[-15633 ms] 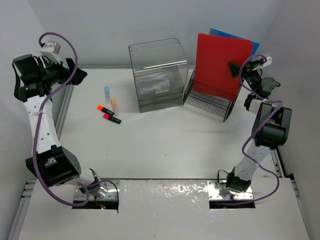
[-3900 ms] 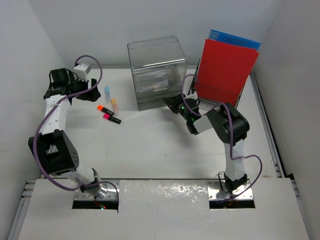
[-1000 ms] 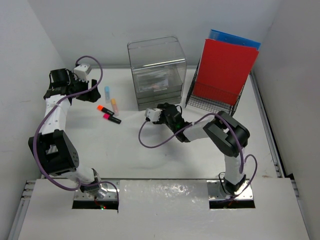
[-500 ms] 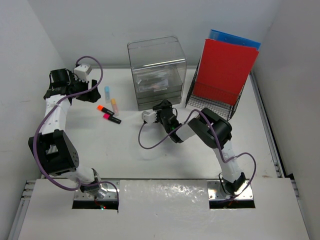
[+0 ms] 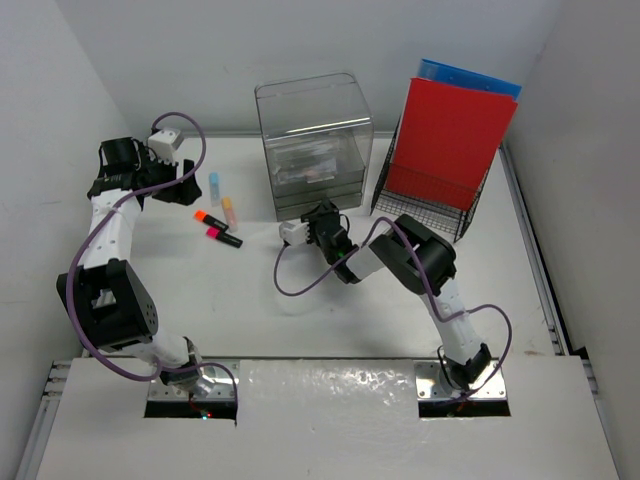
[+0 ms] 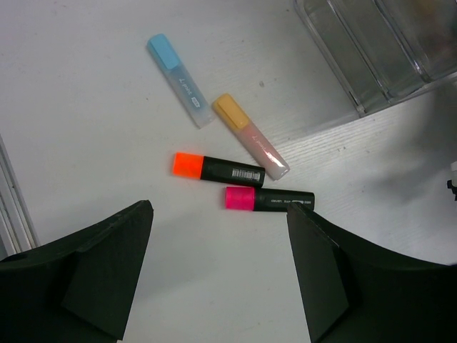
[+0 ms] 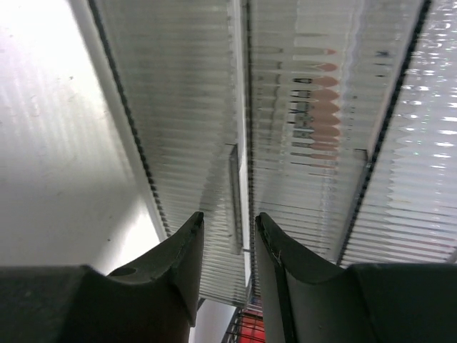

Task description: Organize the desk

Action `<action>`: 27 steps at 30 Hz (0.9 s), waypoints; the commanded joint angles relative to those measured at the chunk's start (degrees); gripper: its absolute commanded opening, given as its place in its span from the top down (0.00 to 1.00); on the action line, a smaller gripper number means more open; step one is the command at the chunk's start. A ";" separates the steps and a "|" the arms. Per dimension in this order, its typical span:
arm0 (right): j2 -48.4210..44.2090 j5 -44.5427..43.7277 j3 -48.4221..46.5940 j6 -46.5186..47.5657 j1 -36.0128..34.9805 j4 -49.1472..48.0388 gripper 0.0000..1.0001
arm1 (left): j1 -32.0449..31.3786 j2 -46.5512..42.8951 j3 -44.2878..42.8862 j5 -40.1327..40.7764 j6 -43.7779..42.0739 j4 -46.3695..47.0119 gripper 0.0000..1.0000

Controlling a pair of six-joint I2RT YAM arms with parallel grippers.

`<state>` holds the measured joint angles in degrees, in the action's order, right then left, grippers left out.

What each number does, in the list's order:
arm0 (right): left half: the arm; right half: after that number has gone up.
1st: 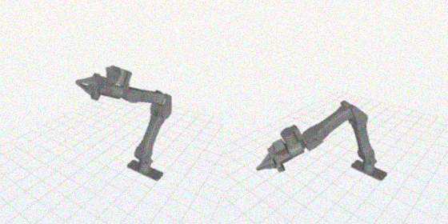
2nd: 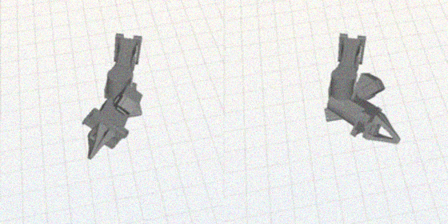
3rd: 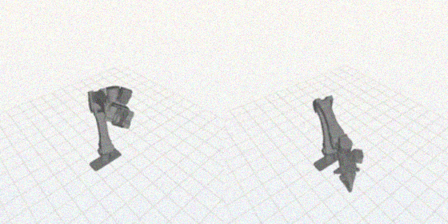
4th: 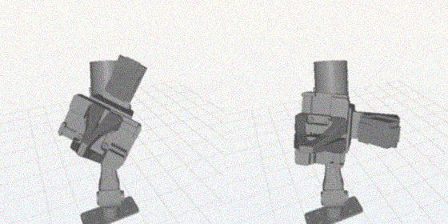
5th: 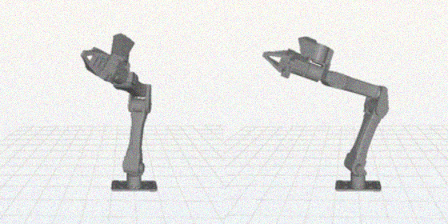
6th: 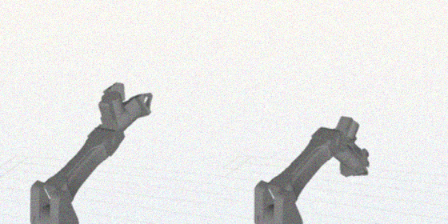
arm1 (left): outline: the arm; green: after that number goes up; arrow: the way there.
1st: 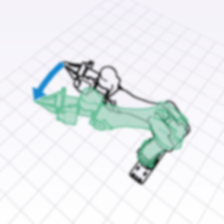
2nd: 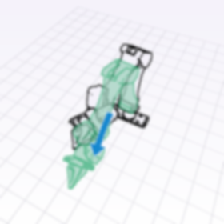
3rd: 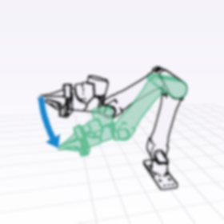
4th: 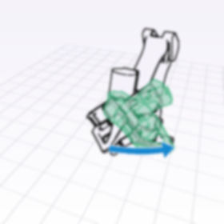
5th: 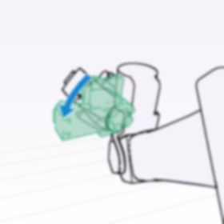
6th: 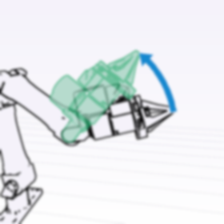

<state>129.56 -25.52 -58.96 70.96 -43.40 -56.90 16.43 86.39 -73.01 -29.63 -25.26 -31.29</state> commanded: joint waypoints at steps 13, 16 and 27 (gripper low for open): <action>1.23 -0.59 -0.81 1.73 -0.64 -2.51 1.00 | -0.34 -0.17 -1.43 -0.52 -0.94 0.35 0.26; -0.62 0.29 2.61 1.38 -1.51 -3.39 1.00 | -0.34 -0.08 -1.43 -0.61 -0.94 0.44 0.26; -9.05 1.26 16.84 -2.14 -7.39 -7.43 1.00 | -0.34 0.27 -1.43 -0.70 -0.85 0.44 0.26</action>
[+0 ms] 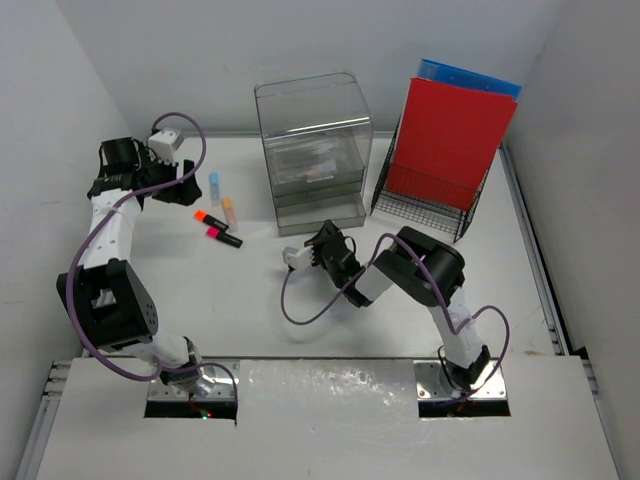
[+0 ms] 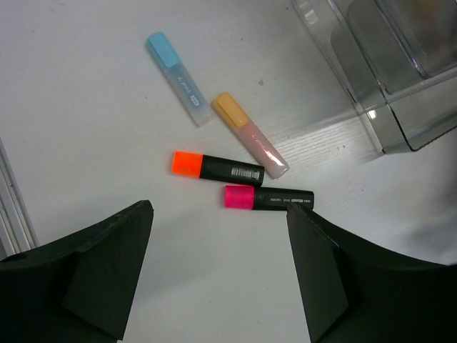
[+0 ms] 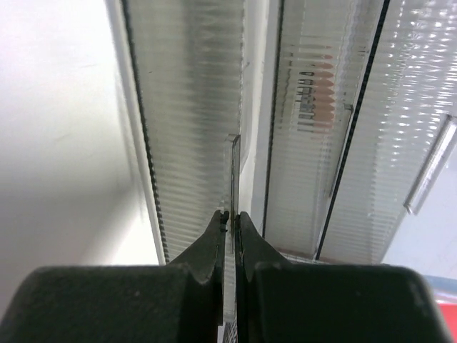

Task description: Organize the desk

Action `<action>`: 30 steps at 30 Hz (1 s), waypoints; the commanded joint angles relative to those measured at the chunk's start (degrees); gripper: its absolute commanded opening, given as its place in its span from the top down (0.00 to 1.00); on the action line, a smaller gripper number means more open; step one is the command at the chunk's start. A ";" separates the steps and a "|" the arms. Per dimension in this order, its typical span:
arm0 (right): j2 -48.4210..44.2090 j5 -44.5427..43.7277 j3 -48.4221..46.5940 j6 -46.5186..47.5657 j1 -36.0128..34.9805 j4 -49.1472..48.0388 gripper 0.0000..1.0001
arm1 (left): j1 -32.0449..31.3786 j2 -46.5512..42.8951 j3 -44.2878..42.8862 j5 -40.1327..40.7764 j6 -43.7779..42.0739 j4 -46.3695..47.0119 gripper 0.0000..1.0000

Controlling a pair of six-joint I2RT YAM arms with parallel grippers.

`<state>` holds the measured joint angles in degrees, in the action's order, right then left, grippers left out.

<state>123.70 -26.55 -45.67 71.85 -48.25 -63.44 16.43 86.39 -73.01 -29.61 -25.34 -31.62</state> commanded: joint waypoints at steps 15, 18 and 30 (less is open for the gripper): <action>-9.89 2.29 13.85 -3.75 -6.68 -3.44 0.92 | -0.34 1.68 -1.96 -1.24 0.03 0.68 0.27; -8.22 1.06 13.15 -0.94 -6.16 -5.90 0.96 | -0.43 1.68 -2.22 -1.16 0.21 0.59 0.27; -5.93 6.94 11.30 2.76 -2.38 -7.13 1.00 | -0.43 1.24 -2.57 -1.07 0.47 0.59 0.27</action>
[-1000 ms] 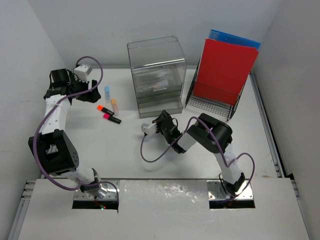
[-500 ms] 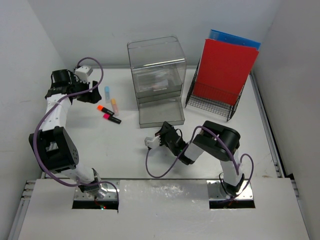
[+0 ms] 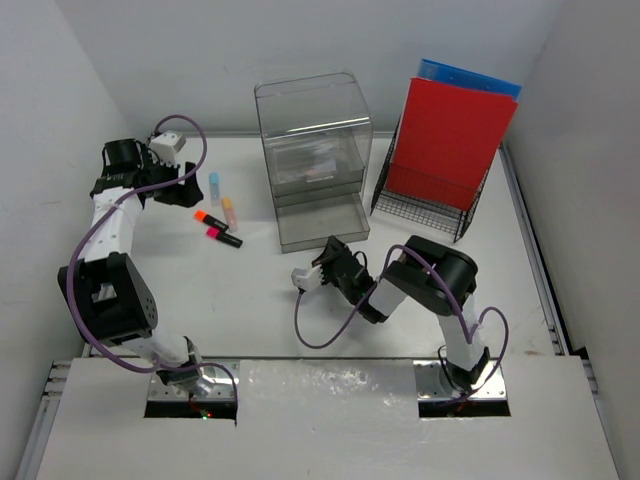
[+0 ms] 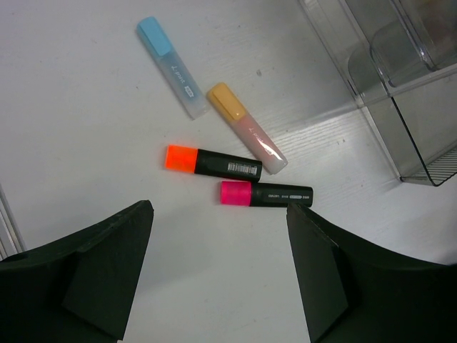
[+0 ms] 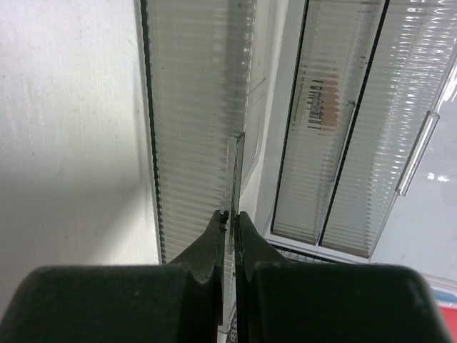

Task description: Organize the desk

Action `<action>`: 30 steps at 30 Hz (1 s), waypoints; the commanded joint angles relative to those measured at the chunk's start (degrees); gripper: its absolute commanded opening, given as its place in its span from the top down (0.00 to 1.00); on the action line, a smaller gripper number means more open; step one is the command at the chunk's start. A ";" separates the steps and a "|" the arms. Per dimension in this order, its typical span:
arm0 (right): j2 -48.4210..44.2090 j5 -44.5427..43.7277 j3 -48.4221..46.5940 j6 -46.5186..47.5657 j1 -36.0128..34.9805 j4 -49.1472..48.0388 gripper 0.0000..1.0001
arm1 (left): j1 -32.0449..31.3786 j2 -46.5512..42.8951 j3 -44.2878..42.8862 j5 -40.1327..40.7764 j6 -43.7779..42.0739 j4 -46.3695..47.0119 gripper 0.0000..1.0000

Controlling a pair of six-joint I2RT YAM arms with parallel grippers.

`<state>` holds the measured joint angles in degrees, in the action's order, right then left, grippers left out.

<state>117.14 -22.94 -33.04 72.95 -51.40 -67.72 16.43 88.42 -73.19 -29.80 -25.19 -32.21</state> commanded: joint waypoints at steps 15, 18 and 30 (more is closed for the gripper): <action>-4.55 3.43 2.36 -5.09 1.83 -7.68 0.43 | -8.51 3.94 -2.84 8.26 0.14 -1.19 0.28; -6.74 3.25 3.33 -7.64 1.21 -8.39 0.32 | -9.83 7.46 -4.24 11.69 1.45 -0.84 0.28; -24.32 1.40 4.03 -34.26 -0.81 7.87 0.18 | -9.57 20.98 -15.03 24.70 17.71 10.42 0.31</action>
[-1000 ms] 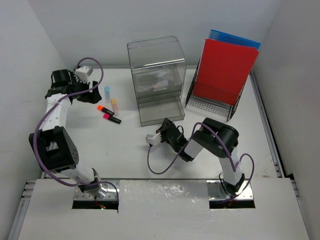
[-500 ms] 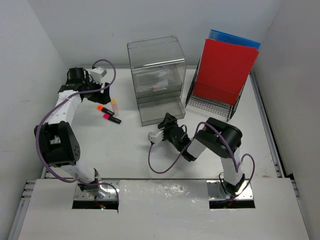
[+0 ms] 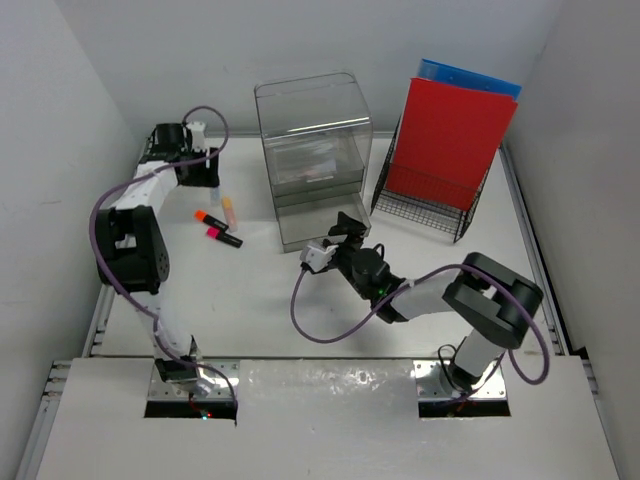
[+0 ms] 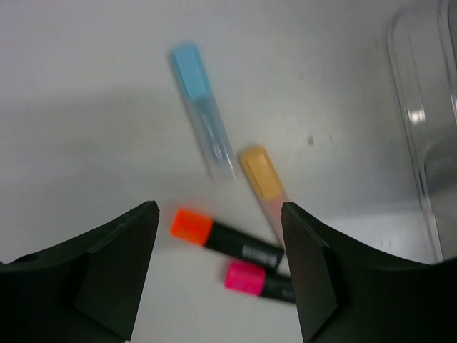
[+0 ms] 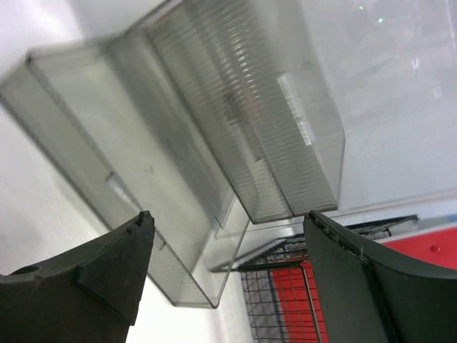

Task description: Organize the desk

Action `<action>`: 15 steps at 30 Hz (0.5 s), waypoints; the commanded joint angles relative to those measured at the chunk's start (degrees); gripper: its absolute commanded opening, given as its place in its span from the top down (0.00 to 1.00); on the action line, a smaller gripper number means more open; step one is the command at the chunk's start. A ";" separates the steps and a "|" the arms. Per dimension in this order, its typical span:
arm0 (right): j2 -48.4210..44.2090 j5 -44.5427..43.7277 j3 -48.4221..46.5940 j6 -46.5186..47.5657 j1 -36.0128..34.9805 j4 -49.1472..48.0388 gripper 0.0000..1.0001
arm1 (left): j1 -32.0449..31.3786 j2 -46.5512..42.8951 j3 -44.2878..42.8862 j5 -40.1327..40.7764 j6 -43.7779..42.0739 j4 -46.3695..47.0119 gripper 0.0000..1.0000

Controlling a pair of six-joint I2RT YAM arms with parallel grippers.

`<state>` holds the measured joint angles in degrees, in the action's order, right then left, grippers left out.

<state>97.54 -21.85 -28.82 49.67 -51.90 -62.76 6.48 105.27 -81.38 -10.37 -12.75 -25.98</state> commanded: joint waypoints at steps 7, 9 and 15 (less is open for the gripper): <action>-13.15 5.06 4.29 -15.83 -0.31 1.85 0.19 | -0.41 20.82 -24.14 6.66 8.18 -2.06 0.39; -14.39 5.85 4.47 -16.88 -0.31 2.99 0.19 | -0.50 23.04 -26.62 7.82 8.18 -2.85 0.39; -16.24 5.94 5.44 -17.41 -0.31 3.09 0.19 | -0.59 28.23 -29.80 8.62 8.01 -4.17 0.39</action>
<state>82.91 -17.19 -23.92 34.76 -51.90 -58.15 6.31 133.75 -108.81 -2.42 -5.72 -29.61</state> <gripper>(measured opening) 0.809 0.609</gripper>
